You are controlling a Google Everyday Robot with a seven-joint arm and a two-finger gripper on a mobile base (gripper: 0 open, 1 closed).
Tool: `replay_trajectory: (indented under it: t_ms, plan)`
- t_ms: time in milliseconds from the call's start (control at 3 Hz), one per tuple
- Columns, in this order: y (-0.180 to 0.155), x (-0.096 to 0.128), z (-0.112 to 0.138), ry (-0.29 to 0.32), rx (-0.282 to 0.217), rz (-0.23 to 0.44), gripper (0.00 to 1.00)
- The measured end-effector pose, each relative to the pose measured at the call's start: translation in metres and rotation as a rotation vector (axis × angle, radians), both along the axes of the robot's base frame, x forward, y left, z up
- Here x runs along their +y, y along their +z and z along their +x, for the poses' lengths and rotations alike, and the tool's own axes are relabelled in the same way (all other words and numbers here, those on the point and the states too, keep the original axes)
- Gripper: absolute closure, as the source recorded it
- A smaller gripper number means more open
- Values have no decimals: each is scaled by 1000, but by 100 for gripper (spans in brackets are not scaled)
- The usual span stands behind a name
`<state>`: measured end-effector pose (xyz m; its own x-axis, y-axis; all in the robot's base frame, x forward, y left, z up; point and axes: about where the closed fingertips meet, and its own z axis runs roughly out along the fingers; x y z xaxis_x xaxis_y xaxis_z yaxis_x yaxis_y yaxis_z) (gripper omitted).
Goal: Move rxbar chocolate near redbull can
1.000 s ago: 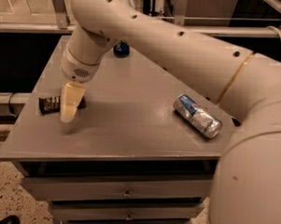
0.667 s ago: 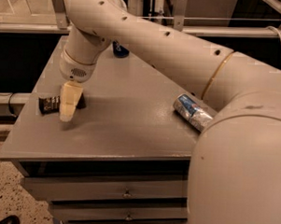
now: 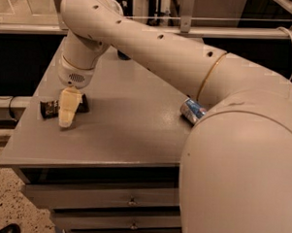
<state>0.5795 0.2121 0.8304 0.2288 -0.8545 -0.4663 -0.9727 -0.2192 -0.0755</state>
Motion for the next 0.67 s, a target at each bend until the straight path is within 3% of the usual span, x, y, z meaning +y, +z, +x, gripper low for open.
replay_trajectory:
  t_ms: [667]
  plan:
    - [-2, 0, 1, -21, 9, 0, 60]
